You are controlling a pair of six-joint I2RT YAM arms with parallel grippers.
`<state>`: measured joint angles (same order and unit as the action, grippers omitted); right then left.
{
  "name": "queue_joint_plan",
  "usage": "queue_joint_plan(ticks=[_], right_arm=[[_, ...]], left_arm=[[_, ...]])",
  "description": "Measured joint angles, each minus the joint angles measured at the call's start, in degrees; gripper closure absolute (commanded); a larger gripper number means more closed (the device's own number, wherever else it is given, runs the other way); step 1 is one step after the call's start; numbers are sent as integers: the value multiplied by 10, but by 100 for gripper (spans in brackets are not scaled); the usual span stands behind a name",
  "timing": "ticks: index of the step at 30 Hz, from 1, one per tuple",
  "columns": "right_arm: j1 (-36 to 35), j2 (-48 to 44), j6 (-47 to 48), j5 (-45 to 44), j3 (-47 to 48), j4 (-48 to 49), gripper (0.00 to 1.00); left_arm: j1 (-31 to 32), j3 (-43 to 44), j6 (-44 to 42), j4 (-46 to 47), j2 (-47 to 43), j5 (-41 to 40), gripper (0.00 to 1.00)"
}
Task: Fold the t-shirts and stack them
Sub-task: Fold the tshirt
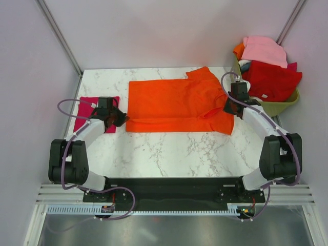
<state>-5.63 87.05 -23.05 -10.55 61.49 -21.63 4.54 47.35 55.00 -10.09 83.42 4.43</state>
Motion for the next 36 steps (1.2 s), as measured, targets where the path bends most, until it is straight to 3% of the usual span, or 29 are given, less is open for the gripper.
queue_joint_plan(ticks=[36], right_arm=[[0, 133, 19, -15, 130, -21, 100]], left_arm=[[0, 49, 7, -5, 80, -30, 98]])
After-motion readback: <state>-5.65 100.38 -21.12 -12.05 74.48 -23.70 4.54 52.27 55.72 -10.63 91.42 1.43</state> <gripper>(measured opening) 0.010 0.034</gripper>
